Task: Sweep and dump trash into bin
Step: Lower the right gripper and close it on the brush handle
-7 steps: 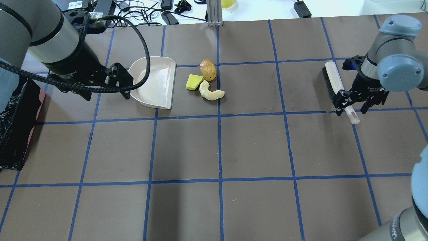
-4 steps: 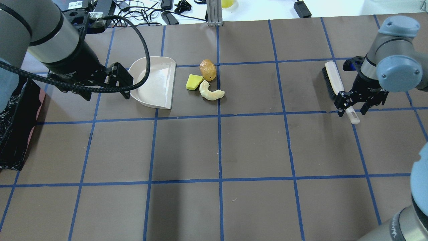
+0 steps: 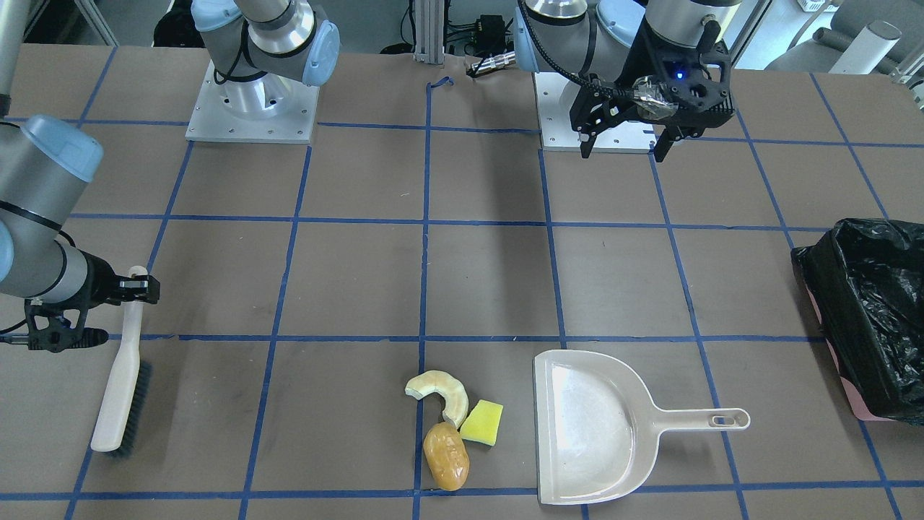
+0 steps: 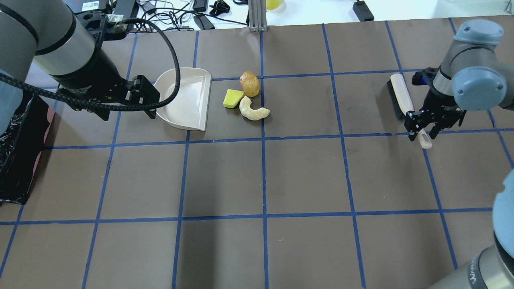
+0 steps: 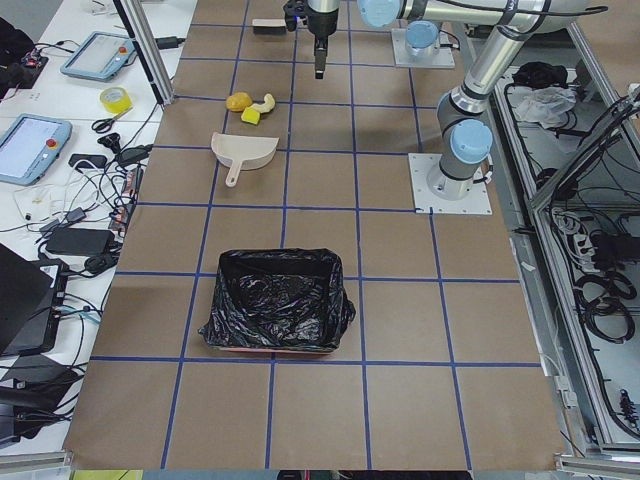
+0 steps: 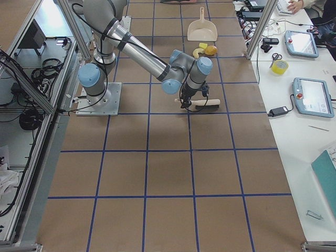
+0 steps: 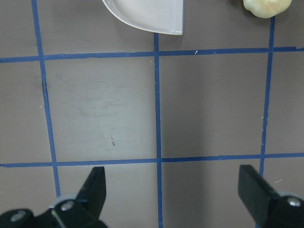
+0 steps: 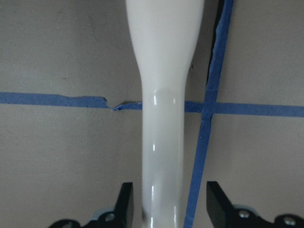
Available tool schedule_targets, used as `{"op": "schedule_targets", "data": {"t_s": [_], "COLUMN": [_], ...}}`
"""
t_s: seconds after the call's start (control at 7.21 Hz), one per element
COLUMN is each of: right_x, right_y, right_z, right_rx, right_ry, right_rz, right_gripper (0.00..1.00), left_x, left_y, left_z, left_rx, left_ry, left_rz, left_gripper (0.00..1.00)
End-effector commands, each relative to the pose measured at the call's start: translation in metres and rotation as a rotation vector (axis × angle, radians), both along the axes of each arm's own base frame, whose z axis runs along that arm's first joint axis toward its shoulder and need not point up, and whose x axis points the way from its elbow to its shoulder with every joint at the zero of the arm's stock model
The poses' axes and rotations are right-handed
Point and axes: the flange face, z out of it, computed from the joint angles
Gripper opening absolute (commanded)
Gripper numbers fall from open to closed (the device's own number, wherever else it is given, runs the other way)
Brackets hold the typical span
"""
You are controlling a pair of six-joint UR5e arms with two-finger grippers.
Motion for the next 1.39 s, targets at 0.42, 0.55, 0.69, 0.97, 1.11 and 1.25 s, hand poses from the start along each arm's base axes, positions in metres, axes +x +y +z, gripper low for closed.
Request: {"op": "schedule_targets", "data": {"t_s": [0.42,0.55,0.69,0.97,1.11,1.25], "right_x": [0.001,0.0,0.0,0.001,0.003,0.01], "right_y": [-0.001,-0.001,-0.002,-0.003,-0.005,-0.003], "right_z": [0.001,0.002,0.004,0.013,0.028,0.042], "right_rx": [-0.006,-0.007,-0.011,-0.03,-0.054,-0.072], "right_ry": [-0.011,-0.003,0.005,0.003,0.011,0.023], "right_rz": [-0.003,-0.008,-0.011,-0.016,-0.024,-0.055], "right_gripper": [0.0,0.0,0.0,0.0,0.0,0.0], "left_x": [0.0,0.0,0.0,0.0,0.0,0.0], "left_y": [0.0,0.0,0.0,0.0,0.0,0.0], "left_z": [0.0,0.0,0.0,0.0,0.0,0.0], "left_rx": [-0.001,-0.001,-0.001,0.0,0.0,0.0], "left_ry": [0.0,0.0,0.0,0.0,0.0,0.0], "left_rz": [-0.002,-0.002,-0.002,0.0,0.0,0.0], "left_gripper": [1.0,1.0,1.0,1.0,1.0,1.0]}}
